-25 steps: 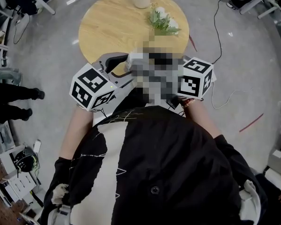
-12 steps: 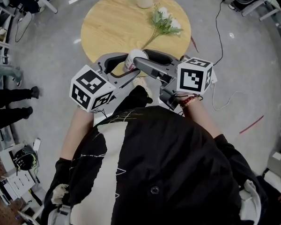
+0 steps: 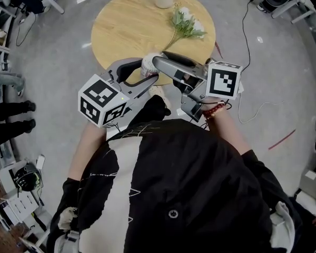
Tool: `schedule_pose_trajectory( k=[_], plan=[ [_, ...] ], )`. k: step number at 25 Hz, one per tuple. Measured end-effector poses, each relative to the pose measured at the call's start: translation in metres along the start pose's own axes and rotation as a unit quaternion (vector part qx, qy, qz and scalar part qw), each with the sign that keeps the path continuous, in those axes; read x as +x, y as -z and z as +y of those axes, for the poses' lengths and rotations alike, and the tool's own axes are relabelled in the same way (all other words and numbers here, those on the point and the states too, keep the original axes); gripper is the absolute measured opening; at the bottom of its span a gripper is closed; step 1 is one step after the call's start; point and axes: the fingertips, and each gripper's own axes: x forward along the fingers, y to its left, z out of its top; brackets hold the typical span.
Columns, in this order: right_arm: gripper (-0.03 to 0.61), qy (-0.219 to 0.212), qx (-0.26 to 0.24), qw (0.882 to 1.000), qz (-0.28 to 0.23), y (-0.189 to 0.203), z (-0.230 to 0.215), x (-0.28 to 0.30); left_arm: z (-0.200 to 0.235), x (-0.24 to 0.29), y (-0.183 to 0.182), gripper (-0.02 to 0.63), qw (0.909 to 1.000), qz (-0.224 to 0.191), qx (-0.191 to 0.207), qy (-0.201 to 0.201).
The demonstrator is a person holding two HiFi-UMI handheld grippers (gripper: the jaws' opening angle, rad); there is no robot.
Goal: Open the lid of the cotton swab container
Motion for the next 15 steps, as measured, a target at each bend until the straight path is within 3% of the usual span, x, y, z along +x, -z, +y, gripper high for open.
schedule_pose_trajectory(
  k=[6,15],
  plan=[
    [0.232,-0.043,0.052,0.998,-0.005,0.0047,0.0043,0.002,-0.0015,0.0,0.0053,0.232,0.9995,0.02,0.024,-0.008],
    [0.236,-0.051,0.043,0.998,-0.008,0.0009,0.0088,0.0082,0.0038,-0.0057,0.0013,0.232,0.9994,0.013,0.029,-0.011]
  ],
)
